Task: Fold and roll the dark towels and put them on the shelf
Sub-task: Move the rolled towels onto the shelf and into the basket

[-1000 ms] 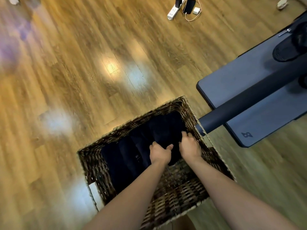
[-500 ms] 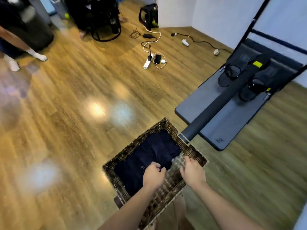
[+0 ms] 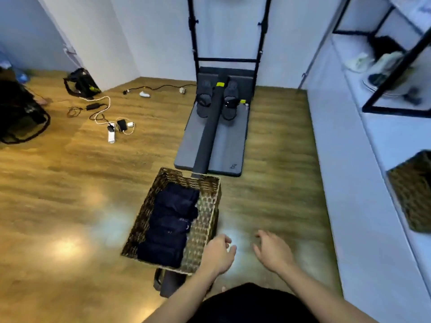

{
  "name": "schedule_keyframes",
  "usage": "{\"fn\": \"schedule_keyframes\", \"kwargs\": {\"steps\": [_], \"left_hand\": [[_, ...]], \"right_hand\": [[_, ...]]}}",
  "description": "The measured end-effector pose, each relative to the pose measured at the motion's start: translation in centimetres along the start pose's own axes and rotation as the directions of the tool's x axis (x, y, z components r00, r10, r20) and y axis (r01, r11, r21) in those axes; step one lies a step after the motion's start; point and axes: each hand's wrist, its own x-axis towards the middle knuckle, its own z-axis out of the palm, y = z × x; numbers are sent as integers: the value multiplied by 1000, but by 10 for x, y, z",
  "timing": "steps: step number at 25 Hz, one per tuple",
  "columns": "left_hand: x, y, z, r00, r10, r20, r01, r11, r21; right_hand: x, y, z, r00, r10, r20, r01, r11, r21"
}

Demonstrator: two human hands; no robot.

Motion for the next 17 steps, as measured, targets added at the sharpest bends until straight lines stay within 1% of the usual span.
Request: {"fn": "schedule_keyframes", "kwargs": {"steps": [2,4,6,9,12,14,16,17], "left_hand": [[-11,28,33,985,107,139,-118,991,70],[-19,56,65,950,186,251,-224,965,135],[-33,84,96,910,218,352,-296,938,183],[-70,129,150,833,273,482,-430,867,252],[-121,174,217,710,340,617,-595,758,267],[-150,197,256,622,366,692,-679,692,243],[-186,222,295,504,364,783,-775,590,224],[-201,231,310,448,349,823,-815,539,215]], "right_hand": [[-45,43,18,990,139,13,-140,987,83],[-85,81,32,959,283,22,-281,938,204],[-125,115,42,907,417,53,-410,850,331],[-197,165,53,814,575,83,-532,679,506],[-278,212,71,683,726,85,-597,487,637],[-320,233,82,603,794,76,-610,398,686],[-367,248,98,486,868,96,-623,268,735],[-388,249,104,426,895,128,-629,192,753]]}}
